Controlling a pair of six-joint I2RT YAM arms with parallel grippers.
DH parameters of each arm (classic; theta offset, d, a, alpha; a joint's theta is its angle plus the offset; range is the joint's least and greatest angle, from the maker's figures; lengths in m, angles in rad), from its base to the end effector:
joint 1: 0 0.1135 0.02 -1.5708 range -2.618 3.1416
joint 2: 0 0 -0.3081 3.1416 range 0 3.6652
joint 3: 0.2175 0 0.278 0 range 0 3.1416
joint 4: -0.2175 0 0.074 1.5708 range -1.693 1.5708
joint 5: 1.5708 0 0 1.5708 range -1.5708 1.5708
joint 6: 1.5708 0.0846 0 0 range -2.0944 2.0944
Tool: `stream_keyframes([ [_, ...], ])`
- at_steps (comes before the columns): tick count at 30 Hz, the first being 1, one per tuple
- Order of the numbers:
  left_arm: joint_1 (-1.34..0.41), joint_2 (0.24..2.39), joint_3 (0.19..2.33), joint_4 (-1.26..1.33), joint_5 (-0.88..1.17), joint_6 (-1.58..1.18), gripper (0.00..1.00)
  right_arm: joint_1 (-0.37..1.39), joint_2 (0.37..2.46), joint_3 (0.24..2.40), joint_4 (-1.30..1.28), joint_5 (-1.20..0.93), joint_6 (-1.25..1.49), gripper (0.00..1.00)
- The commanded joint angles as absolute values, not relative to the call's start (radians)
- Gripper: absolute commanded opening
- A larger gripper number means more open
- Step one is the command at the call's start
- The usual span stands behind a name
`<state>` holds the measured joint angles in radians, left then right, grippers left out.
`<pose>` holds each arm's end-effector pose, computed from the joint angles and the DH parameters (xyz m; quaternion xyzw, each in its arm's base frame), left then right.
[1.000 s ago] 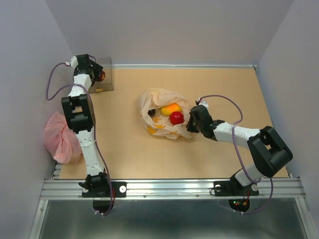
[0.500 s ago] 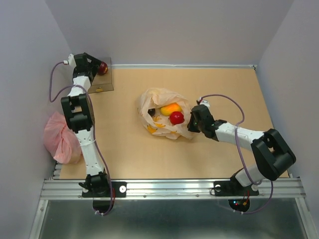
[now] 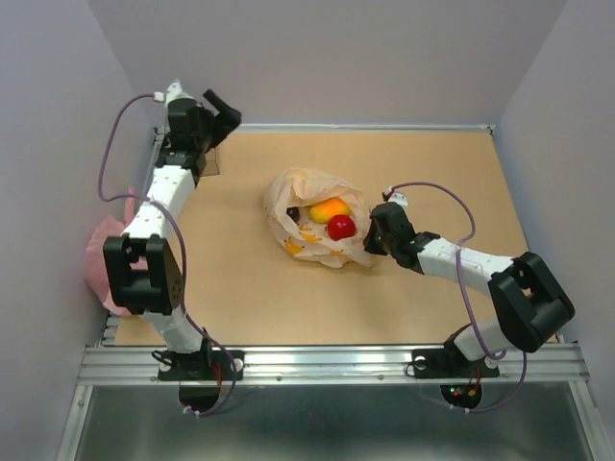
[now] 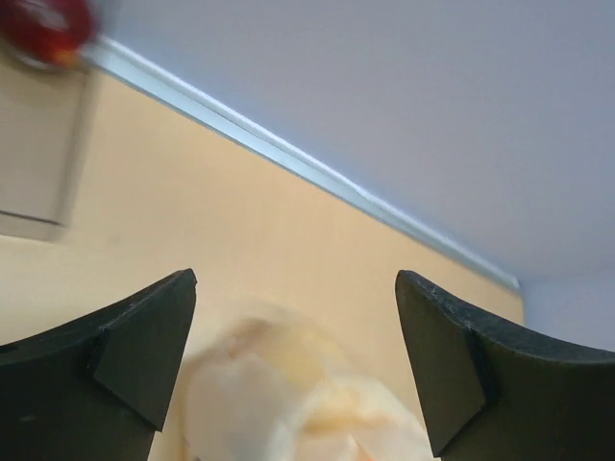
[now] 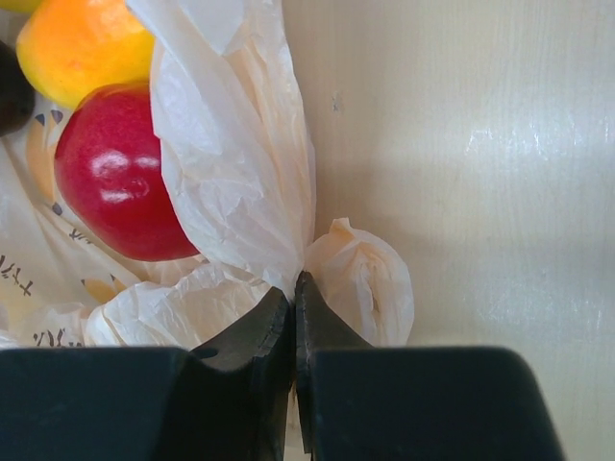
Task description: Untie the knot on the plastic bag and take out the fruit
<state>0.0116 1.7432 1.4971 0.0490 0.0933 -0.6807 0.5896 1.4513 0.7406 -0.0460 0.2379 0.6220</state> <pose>0.5060 -0.0020 0.3781 -0.2342 0.7366 -0.2420 0.5865 0.2951 0.1734 0.1805 0.0618 0.9109 0.1343 0.3852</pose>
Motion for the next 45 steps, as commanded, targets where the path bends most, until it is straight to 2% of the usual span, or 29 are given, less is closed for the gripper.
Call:
stream_keyframes([
  [1, -0.228, 1.551, 1.347, 0.031, 0.104, -0.513, 0.94, 0.586, 1.471, 0.709, -0.041, 0.262, 0.658, 0.07],
  [7, -0.574, 1.457, 1.214, -0.031, 0.075, -0.416, 0.94, 0.586, 1.482, 0.690, -0.041, 0.233, 0.692, 0.06],
  [10, -0.696, 1.469, 1.203, -0.058, -0.033, -0.416, 0.94, 0.586, 1.473, 0.681, -0.040, 0.233, 0.695, 0.06],
  [14, -0.770, 1.546, 1.213, -0.078, -0.126, -0.414, 0.94, 0.586, 1.476, 0.670, -0.038, 0.221, 0.707, 0.06],
  [23, -0.867, 1.767, 1.354, -0.106, -0.195, -0.170, 0.97, 0.586, 1.482, 0.672, -0.040, 0.198, 0.715, 0.06],
  [27, -0.868, 1.850, 1.399, -0.088, -0.144, -0.059, 0.97, 0.586, 1.486, 0.672, -0.037, 0.184, 0.719, 0.06],
  [37, -0.871, 1.970, 1.416, -0.107, -0.114, -0.037, 0.95, 0.586, 1.480, 0.663, -0.031, 0.178, 0.736, 0.06],
  [40, -0.871, 1.964, 1.405, -0.109, -0.121, -0.052, 0.89, 0.586, 1.479, 0.660, -0.031, 0.183, 0.739, 0.06],
  [43, -0.871, 1.924, 1.382, -0.104, -0.132, -0.064, 0.68, 0.586, 1.476, 0.655, -0.031, 0.189, 0.739, 0.06],
  [44, -0.871, 1.908, 1.378, -0.100, -0.138, -0.071, 0.53, 0.584, 1.474, 0.655, -0.032, 0.189, 0.738, 0.06],
  [45, -0.871, 1.890, 1.371, -0.098, -0.140, -0.074, 0.49, 0.586, 1.474, 0.653, -0.031, 0.192, 0.736, 0.06],
])
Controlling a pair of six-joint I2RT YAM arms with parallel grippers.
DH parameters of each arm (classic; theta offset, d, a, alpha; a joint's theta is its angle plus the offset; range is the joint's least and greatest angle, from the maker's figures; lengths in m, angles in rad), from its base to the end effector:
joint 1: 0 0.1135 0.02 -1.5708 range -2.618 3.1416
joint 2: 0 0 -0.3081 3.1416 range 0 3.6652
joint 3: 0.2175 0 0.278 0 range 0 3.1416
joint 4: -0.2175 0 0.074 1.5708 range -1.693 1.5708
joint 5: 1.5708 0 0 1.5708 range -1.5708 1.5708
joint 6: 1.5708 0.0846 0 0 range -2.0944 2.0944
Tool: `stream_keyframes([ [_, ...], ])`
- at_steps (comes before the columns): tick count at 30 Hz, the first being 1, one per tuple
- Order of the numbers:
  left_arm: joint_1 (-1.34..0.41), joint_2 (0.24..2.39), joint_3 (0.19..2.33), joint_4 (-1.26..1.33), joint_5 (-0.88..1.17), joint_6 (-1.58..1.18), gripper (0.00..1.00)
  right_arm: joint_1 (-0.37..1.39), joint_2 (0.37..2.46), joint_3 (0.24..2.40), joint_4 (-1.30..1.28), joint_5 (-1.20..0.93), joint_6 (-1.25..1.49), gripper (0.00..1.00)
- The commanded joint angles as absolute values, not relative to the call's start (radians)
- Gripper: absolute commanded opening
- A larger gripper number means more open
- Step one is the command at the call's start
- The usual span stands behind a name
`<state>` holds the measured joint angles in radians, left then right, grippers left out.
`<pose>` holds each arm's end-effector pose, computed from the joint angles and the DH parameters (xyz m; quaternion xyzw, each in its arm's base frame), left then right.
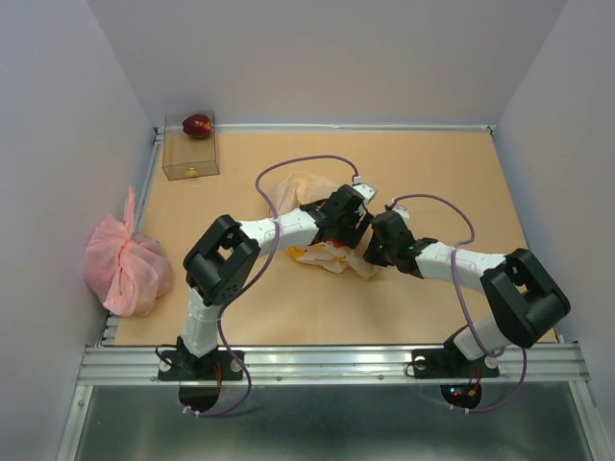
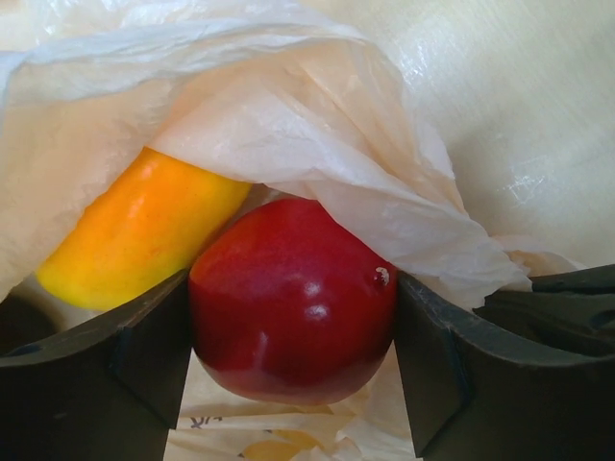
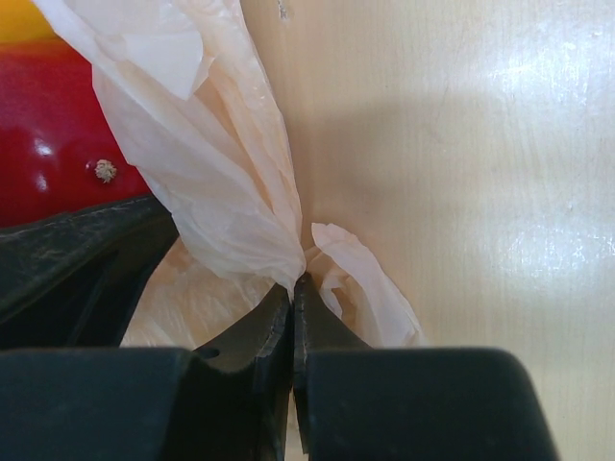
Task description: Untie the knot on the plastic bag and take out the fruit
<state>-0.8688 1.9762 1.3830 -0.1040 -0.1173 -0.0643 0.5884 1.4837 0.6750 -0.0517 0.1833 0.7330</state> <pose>0.3442 -0.3916 0.1932 0.3313 0.8421 -0.1425 0.4011 0.2802 0.1684 0.1463 0.0992 0.9289 0.1448 0.3261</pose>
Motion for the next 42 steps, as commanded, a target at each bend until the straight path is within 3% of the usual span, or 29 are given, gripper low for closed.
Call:
stream_keyframes([
  [1, -0.870, 1.852, 1.364, -0.095, -0.140, -0.084, 0.44, 0.586, 1.474, 0.655, -0.031, 0.193, 0.736, 0.06],
  [3, -0.865, 1.791, 1.359, -0.103, -0.129, -0.095, 0.39, 0.586, 1.474, 0.652, -0.032, 0.195, 0.735, 0.06],
  [11, -0.741, 1.573, 1.381, -0.146, 0.040, -0.176, 0.38, 0.586, 1.471, 0.649, -0.031, 0.210, 0.730, 0.06],
  [14, -0.584, 1.516, 1.400, -0.152, 0.081, -0.239, 0.38, 0.586, 1.459, 0.652, -0.032, 0.218, 0.718, 0.06],
  [18, -0.406, 1.509, 1.425, -0.137, -0.058, -0.323, 0.38, 0.586, 1.454, 0.661, -0.034, 0.236, 0.689, 0.06],
  [29, -0.010, 1.782, 1.607, -0.032, -0.091, -0.682, 0.45, 0.586, 1.436, 0.698, -0.040, 0.238, 0.617, 0.06],
  [37, 0.080, 2.061, 1.785, 0.018, -0.107, -0.758, 0.56, 0.586, 1.427, 0.715, -0.046, 0.225, 0.574, 0.06],
  [42, 0.098, 2.186, 1.943, 0.005, -0.110, -0.753, 0.71, 0.586, 1.427, 0.721, -0.057, 0.244, 0.551, 0.07],
])
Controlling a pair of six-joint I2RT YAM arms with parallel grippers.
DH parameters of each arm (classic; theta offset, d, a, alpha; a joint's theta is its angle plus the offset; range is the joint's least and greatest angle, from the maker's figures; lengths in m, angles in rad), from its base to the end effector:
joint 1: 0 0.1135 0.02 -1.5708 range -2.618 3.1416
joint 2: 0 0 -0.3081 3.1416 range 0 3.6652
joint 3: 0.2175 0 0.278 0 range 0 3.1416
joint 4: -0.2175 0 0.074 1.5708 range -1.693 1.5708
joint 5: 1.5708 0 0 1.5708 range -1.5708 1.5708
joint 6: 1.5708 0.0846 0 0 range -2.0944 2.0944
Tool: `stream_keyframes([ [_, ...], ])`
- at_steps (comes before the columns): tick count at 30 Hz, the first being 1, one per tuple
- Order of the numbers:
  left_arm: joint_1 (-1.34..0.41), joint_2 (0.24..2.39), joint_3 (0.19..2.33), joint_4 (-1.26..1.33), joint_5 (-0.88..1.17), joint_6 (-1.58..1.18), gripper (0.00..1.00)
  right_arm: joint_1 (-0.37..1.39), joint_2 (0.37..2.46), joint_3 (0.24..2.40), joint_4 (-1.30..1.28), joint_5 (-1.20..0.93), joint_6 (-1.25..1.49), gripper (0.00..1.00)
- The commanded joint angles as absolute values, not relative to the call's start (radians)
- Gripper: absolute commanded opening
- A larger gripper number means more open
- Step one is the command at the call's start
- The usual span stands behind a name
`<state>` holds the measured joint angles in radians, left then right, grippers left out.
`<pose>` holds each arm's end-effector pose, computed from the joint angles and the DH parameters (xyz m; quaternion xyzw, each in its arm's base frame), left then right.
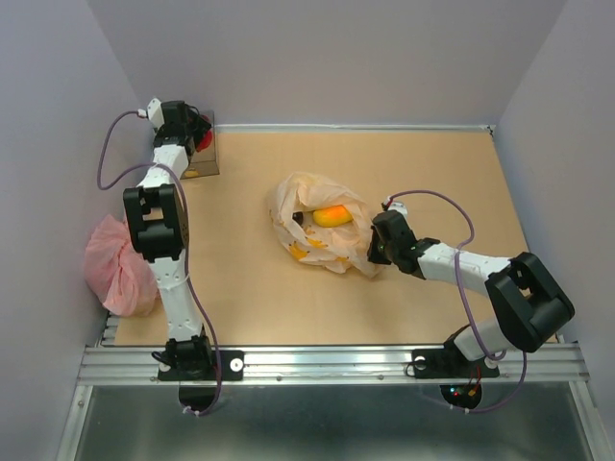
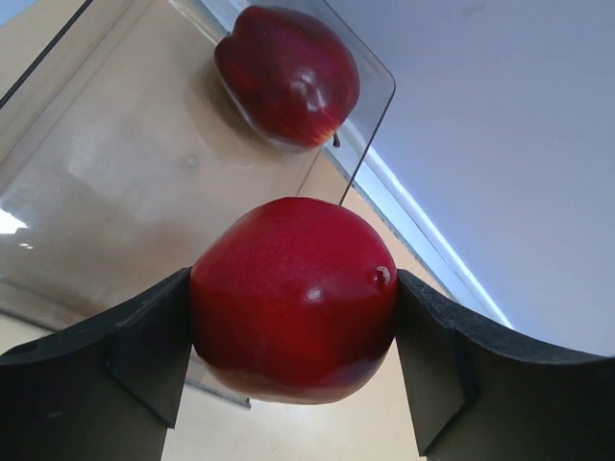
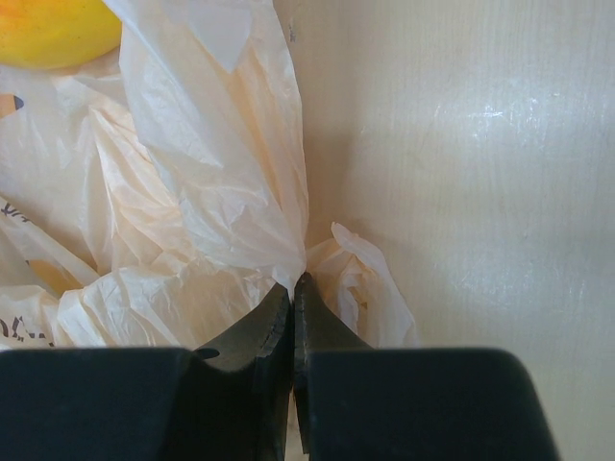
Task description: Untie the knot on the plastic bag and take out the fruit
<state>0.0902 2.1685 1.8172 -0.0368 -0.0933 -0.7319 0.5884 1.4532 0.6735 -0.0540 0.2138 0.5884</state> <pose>0.6122 0.0633 0.2712 -0.3552 0.7498 -0.1389 0.5407 0.2798 0.1651 0.1553 0.0384 0.9275 0.1160 0.3532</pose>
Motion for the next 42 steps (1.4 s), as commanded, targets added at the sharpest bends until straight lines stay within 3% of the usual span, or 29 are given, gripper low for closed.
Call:
stream_keyframes([
  [1, 0.103, 2.221, 1.965, 0.002, -0.110, -0.755, 0.74, 0.586, 1.425, 0.721, -0.055, 0.248, 0.549, 0.07],
  [5, 0.112, 2.270, 2.031, -0.026, -0.106, -0.764, 0.94, 0.586, 1.434, 0.730, -0.064, 0.261, 0.538, 0.08],
  [7, 0.115, 2.270, 2.029, -0.026, -0.110, -0.764, 0.99, 0.586, 1.437, 0.735, -0.066, 0.264, 0.537, 0.08],
  [18, 0.103, 2.165, 1.910, -0.029, -0.078, -0.677, 0.99, 0.584, 1.451, 0.758, -0.069, 0.270, 0.528, 0.08],
  [24, 0.003, 1.943, 1.715, -0.046, -0.091, -0.506, 0.97, 0.586, 1.448, 0.769, -0.069, 0.270, 0.525, 0.08],
  [32, -0.329, 1.727, 1.522, -0.176, -0.072, -0.187, 0.92, 0.587, 1.451, 0.769, -0.069, 0.250, 0.531, 0.08],
  [35, -0.541, 1.686, 1.465, -0.224, -0.083, -0.072, 0.92, 0.586, 1.448, 0.769, -0.067, 0.252, 0.532, 0.08],
  [42, -0.738, 1.684, 1.404, -0.239, -0.035, 0.112, 0.86, 0.586, 1.427, 0.759, -0.067, 0.258, 0.529, 0.08],
])
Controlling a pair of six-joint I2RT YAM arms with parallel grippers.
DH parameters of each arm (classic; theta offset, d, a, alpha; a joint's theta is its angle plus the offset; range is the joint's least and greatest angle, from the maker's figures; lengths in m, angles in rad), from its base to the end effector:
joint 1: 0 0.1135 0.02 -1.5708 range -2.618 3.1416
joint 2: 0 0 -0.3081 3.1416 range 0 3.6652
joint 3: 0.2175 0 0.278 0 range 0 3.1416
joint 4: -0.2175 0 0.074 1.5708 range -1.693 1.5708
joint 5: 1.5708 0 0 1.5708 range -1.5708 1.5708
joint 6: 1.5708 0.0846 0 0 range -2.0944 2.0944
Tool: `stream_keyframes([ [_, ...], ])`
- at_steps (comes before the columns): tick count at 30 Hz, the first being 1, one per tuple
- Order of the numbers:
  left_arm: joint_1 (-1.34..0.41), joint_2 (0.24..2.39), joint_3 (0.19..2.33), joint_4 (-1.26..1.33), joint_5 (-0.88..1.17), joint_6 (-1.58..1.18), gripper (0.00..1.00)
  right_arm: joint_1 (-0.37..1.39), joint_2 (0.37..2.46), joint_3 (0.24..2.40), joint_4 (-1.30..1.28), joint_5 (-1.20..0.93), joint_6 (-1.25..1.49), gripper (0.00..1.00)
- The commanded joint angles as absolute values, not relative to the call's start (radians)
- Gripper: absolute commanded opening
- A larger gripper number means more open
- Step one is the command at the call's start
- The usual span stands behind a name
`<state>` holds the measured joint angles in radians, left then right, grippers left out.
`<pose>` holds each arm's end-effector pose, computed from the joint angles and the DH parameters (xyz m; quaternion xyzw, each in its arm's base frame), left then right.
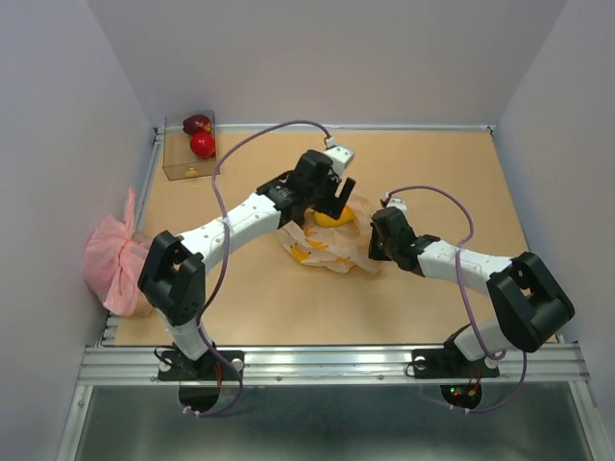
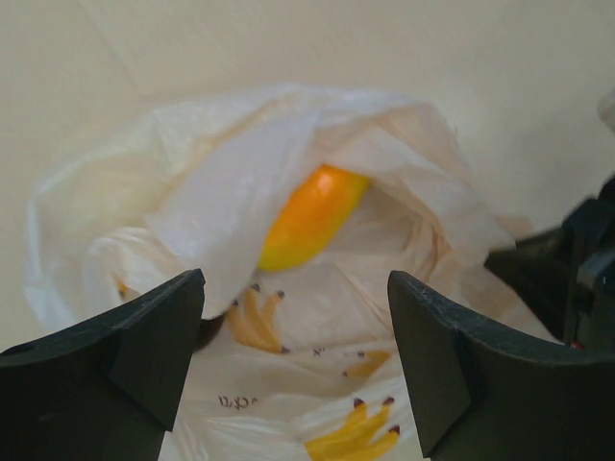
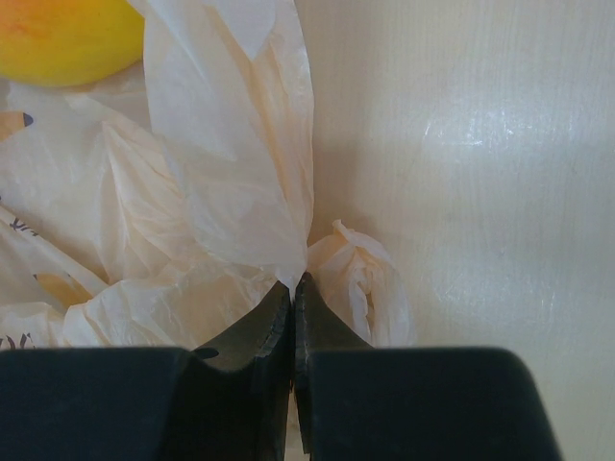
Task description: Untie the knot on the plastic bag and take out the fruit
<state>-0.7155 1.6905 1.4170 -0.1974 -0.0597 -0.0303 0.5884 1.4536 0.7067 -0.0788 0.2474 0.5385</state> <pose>0.3622 -0.3082 0.3319 0.2716 0.8079 -0.1666 0.4958 0.2858 0.1658 0.1644 0.0218 0.9251 0.0958 0.3668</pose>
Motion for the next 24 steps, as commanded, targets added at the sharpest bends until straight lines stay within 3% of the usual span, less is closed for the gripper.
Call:
stream_keyframes([
  [1, -0.764, 1.701, 1.408, -0.239, -0.043, 0.124, 0.85, 0.586, 1.422, 0.758, -0.069, 0.256, 0.532, 0.07],
  [24, -0.812, 2.107, 1.641, -0.198, -0.132, 0.328, 0.84, 0.586, 1.390, 0.730, -0.080, 0.181, 0.581, 0.07],
])
